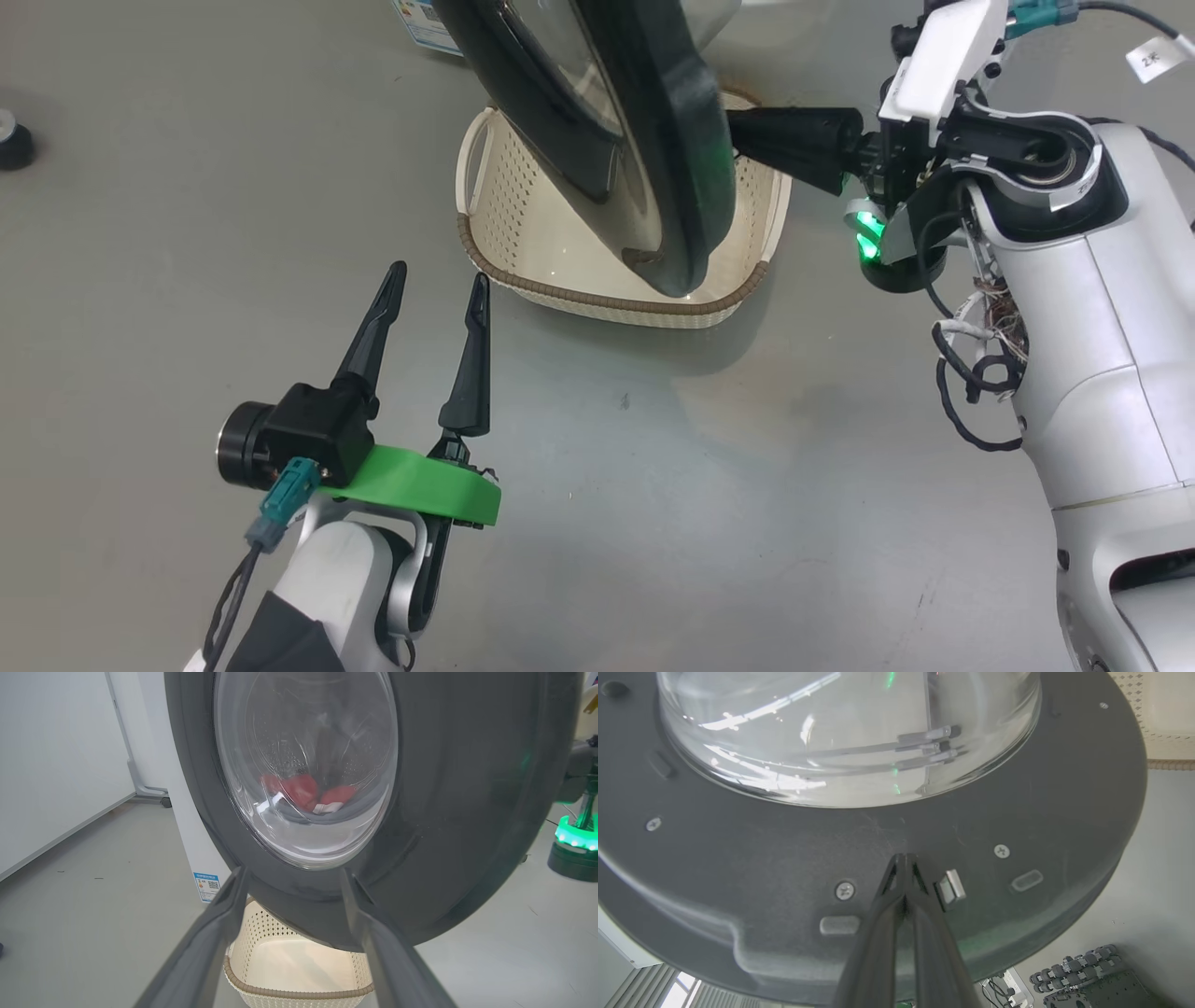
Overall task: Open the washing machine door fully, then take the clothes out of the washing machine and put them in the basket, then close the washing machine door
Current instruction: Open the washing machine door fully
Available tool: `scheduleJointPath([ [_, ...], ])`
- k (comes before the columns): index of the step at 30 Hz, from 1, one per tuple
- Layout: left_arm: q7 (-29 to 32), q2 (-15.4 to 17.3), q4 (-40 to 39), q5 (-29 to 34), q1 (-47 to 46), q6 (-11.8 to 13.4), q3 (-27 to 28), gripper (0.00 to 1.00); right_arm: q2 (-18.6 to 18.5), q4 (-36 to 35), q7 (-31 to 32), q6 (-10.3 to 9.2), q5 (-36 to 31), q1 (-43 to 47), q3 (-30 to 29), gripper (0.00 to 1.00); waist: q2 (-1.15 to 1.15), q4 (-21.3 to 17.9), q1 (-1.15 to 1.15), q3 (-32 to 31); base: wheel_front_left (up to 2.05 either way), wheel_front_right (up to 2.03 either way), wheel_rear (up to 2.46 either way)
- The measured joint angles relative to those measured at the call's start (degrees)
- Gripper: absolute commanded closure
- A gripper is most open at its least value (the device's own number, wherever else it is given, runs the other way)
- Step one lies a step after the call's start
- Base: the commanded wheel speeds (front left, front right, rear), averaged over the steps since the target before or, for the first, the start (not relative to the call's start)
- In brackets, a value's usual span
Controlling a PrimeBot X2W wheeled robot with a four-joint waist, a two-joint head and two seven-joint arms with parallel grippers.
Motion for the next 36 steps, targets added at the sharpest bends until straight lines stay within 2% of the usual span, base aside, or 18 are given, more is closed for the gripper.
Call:
scheduleJointPath([
  [7,0.00,0.00,0.04,0.00,0.01,0.00,-0.91,0.00,0.09,-1.51,0.41,-0.01,6.19,2.09,4.33,1.00,0.00,0.44,0.00,-0.49,0.00,0.00,0.00],
  [21,0.00,0.00,0.32,0.00,0.70,0.00,-0.97,0.00,0.07,-4.78,-1.81,-0.05,11.73,4.51,11.12,1.00,0.00,0.86,0.00,-1.21,0.00,0.00,0.00],
  [28,0.00,0.00,0.57,0.27,0.73,0.00,-0.11,0.00,0.14,-6.41,-4.59,-0.05,11.44,4.65,12.14,1.00,0.00,0.36,0.00,-1.57,0.00,0.00,0.00],
  [32,0.00,0.02,0.98,1.04,0.98,0.00,1.45,0.00,0.34,-6.95,-7.00,0.24,8.35,4.80,11.91,1.00,0.00,-0.33,0.00,-2.32,0.00,0.00,0.00],
  [36,0.00,0.02,1.68,1.59,1.09,0.00,2.72,0.00,-0.65,-7.31,-10.22,2.94,4.45,6.08,11.78,1.00,0.00,-1.33,0.00,-3.39,0.00,0.00,0.00],
])
